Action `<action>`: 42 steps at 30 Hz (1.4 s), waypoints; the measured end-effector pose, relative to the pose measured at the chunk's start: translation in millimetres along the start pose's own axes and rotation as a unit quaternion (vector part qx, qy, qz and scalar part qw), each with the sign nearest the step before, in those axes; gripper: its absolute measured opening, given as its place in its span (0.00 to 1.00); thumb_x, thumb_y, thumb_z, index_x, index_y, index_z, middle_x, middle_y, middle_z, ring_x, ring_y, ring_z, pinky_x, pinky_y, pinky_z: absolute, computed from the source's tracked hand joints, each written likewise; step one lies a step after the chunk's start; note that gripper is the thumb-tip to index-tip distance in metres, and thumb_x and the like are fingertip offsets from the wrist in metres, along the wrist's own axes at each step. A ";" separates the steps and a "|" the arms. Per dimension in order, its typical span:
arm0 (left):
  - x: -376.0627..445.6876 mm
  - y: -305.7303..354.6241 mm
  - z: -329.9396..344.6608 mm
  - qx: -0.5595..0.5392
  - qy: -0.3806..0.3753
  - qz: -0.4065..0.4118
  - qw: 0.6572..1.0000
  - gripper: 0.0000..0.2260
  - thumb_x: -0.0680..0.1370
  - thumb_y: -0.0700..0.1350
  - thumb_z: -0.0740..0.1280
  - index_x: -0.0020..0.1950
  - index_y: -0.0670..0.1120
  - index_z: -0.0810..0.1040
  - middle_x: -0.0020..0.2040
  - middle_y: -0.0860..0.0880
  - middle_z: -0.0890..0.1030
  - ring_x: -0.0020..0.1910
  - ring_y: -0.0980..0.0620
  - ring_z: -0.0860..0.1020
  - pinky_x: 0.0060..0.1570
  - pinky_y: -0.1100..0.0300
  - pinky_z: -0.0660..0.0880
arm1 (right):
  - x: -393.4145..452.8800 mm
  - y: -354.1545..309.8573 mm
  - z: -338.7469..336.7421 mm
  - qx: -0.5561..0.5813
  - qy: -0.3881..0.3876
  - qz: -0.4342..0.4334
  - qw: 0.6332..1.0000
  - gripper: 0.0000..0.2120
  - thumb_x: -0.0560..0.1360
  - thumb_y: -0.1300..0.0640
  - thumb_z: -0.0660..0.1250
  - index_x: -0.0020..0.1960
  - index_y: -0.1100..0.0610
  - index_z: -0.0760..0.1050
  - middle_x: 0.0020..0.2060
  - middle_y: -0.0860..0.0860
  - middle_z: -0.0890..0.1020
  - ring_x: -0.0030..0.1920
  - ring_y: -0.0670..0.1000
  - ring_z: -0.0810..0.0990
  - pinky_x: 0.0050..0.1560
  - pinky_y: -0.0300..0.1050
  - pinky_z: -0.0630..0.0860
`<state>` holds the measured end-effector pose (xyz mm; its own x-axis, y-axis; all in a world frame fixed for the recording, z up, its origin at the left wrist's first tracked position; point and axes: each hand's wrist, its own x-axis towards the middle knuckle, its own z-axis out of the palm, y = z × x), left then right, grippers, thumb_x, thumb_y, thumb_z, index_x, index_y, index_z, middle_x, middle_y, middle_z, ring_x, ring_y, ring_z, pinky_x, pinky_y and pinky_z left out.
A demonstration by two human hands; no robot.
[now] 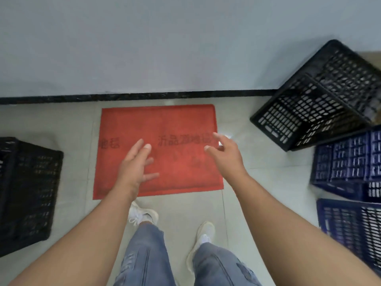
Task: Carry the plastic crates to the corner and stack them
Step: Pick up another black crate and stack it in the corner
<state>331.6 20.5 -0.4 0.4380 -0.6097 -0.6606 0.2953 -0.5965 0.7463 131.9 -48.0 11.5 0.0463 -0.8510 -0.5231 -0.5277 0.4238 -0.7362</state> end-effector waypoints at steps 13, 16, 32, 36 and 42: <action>-41.8 65.6 182.6 0.106 -0.125 0.039 0.986 0.18 0.79 0.52 0.62 0.69 0.56 0.70 0.65 0.51 0.74 0.61 0.51 0.75 0.53 0.52 0.76 | 13.1 18.9 -160.4 0.058 0.137 0.032 0.988 0.19 0.77 0.49 0.60 0.66 0.53 0.74 0.64 0.52 0.75 0.56 0.46 0.73 0.60 0.42 0.68; -25.1 77.0 206.8 0.124 -0.140 0.035 0.982 0.13 0.78 0.53 0.63 0.62 0.57 0.74 0.64 0.52 0.75 0.61 0.52 0.74 0.56 0.51 0.75 | 29.6 15.6 -175.2 0.069 0.159 0.057 0.983 0.10 0.77 0.49 0.59 0.44 0.49 0.77 0.48 0.49 0.76 0.47 0.48 0.73 0.49 0.43 0.68; 52.7 82.4 338.9 0.158 -0.195 0.016 0.968 0.20 0.79 0.56 0.58 0.71 0.54 0.68 0.64 0.54 0.76 0.60 0.62 0.69 0.59 0.58 0.58 | 138.0 44.0 -273.2 0.043 0.220 0.077 0.971 0.16 0.76 0.51 0.63 0.62 0.55 0.77 0.58 0.52 0.79 0.57 0.50 0.77 0.63 0.50 0.72; 59.5 63.2 385.0 0.152 -0.194 -0.001 0.969 0.19 0.79 0.58 0.58 0.69 0.57 0.67 0.63 0.52 0.78 0.59 0.56 0.74 0.61 0.51 0.67 | 170.3 69.2 -312.4 0.012 0.217 0.069 0.974 0.18 0.76 0.50 0.63 0.65 0.55 0.75 0.59 0.53 0.79 0.58 0.51 0.77 0.62 0.47 0.71; 74.7 31.1 446.4 0.118 -0.177 -0.009 0.977 0.15 0.79 0.57 0.59 0.65 0.58 0.68 0.60 0.48 0.79 0.55 0.54 0.79 0.55 0.47 0.76 | 216.8 109.7 -366.0 -0.049 0.197 0.055 0.978 0.22 0.76 0.48 0.62 0.69 0.51 0.71 0.66 0.52 0.75 0.63 0.51 0.75 0.64 0.49 0.69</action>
<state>-5.5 -276.6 -62.9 0.1008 -0.7158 -0.6910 0.0780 -0.6867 0.7227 -226.4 -299.6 -25.6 -0.3353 -0.8636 -0.3765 -0.5913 0.5040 -0.6295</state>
